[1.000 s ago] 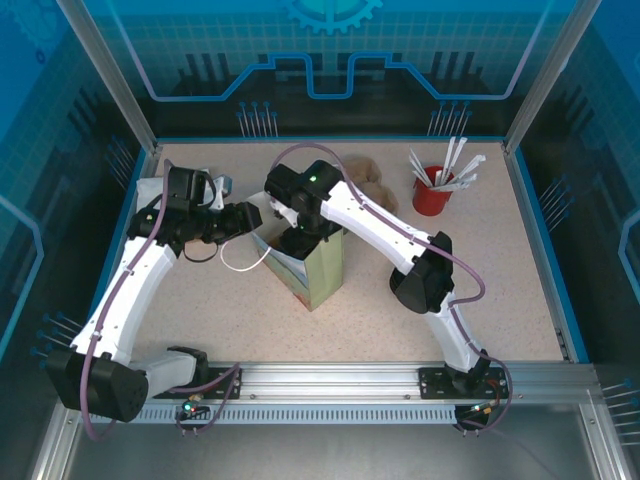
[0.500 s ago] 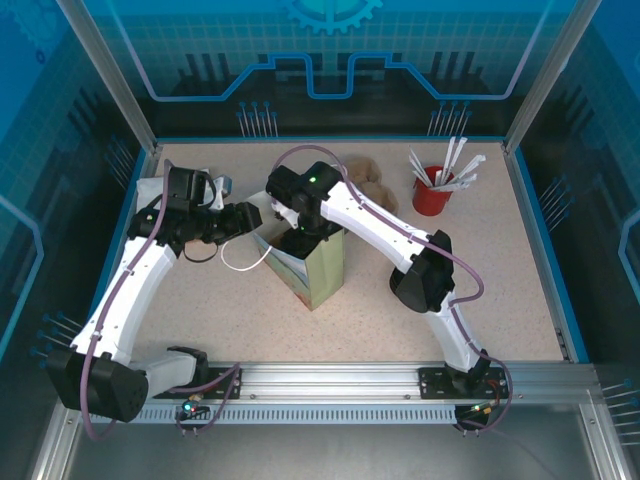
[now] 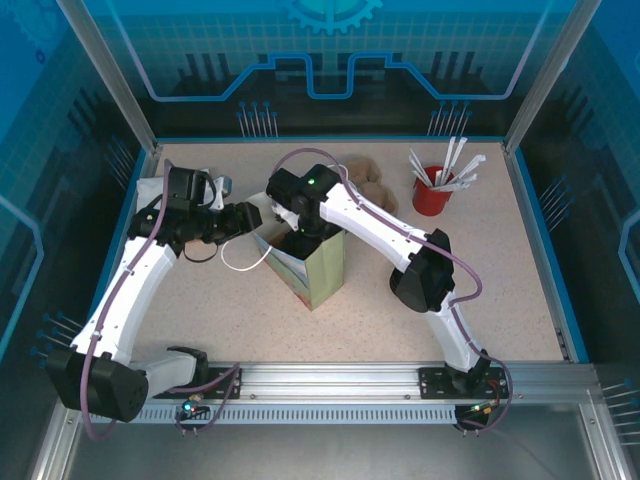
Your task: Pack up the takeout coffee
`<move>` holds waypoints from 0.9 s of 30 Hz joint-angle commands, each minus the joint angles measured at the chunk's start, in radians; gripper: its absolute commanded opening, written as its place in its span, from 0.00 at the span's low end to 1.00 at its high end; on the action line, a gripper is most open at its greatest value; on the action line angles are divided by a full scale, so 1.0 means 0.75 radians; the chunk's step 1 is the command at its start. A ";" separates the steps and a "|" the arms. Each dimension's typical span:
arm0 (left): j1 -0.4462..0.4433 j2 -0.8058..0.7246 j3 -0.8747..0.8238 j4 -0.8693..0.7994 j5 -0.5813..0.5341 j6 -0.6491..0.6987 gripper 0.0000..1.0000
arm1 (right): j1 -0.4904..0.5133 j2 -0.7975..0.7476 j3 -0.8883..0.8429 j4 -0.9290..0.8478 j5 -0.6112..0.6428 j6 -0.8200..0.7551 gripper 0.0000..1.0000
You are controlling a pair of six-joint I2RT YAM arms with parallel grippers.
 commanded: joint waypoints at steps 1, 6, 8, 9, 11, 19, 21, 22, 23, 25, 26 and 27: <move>-0.011 0.002 -0.013 -0.041 -0.028 0.006 0.58 | -0.023 -0.014 -0.028 0.008 -0.011 -0.015 0.78; -0.011 0.006 -0.012 -0.045 -0.037 0.006 0.58 | -0.022 -0.008 -0.042 0.004 0.000 -0.017 0.78; -0.011 0.008 -0.013 -0.051 -0.047 0.003 0.58 | -0.023 -0.012 -0.053 0.009 0.002 -0.019 0.78; -0.011 0.008 -0.015 -0.051 -0.050 0.004 0.58 | -0.022 -0.014 -0.060 0.017 0.005 -0.021 0.78; -0.011 0.011 -0.015 -0.057 -0.064 0.006 0.58 | -0.023 -0.020 -0.079 0.033 0.005 -0.022 0.78; -0.011 0.014 -0.018 -0.070 -0.090 0.012 0.59 | -0.025 -0.029 -0.157 0.085 -0.009 -0.035 0.78; -0.011 0.014 -0.017 -0.070 -0.092 0.012 0.59 | -0.025 -0.033 -0.175 0.096 -0.011 -0.035 0.78; -0.011 0.017 -0.017 -0.072 -0.094 0.013 0.59 | -0.024 -0.033 -0.182 0.102 -0.014 -0.037 0.78; -0.011 0.017 -0.019 -0.072 -0.095 0.012 0.59 | -0.024 -0.033 -0.187 0.106 -0.015 -0.036 0.78; -0.011 0.017 -0.019 -0.072 -0.095 0.012 0.59 | -0.024 -0.033 -0.200 0.113 -0.016 -0.039 0.78; -0.011 0.018 -0.017 -0.073 -0.099 0.012 0.59 | -0.025 -0.034 -0.208 0.118 -0.019 -0.040 0.78; -0.011 0.020 -0.018 -0.074 -0.101 0.012 0.59 | -0.025 -0.035 -0.217 0.122 -0.019 -0.038 0.78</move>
